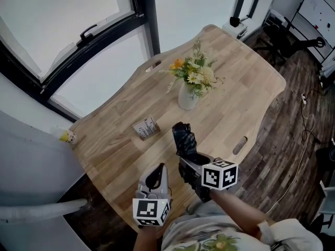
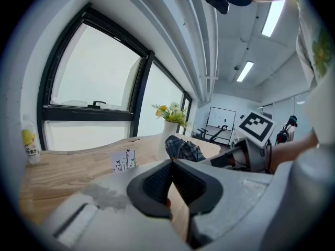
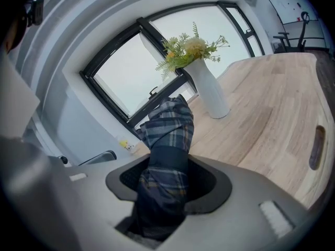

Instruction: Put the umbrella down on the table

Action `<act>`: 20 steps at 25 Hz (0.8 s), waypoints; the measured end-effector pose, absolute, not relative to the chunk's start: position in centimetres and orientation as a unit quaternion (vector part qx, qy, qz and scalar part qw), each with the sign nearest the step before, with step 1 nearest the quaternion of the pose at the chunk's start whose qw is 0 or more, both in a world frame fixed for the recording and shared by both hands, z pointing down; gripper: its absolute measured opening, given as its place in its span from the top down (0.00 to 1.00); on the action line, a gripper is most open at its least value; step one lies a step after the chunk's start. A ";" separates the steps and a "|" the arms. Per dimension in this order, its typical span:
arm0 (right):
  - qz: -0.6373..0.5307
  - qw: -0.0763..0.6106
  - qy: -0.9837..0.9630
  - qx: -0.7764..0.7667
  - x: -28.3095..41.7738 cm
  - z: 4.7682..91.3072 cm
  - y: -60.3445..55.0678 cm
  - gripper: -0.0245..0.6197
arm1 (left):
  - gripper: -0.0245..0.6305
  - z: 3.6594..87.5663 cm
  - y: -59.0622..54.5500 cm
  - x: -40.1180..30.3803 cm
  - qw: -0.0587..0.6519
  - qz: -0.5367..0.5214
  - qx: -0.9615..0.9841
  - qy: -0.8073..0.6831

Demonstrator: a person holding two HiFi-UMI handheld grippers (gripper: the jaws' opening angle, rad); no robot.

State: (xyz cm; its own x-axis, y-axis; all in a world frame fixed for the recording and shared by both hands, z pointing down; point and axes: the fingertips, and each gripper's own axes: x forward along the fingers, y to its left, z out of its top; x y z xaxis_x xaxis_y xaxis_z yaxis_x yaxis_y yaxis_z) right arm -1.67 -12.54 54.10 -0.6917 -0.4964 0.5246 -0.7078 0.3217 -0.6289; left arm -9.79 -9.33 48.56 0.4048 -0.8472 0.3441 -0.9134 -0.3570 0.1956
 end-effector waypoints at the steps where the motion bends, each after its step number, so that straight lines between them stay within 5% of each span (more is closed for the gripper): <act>1: 0.447 0.119 -0.804 0.375 -1.7 54.2 -12.6 0.65 | 0.96 48.6 -9.3 -9.8 0.180 0.092 0.819 -0.538; 20: 0.464 0.139 -0.789 0.379 -2.0 58.1 -13.3 0.65 | 0.96 50.5 -9.6 -10.2 0.188 0.107 0.812 -0.542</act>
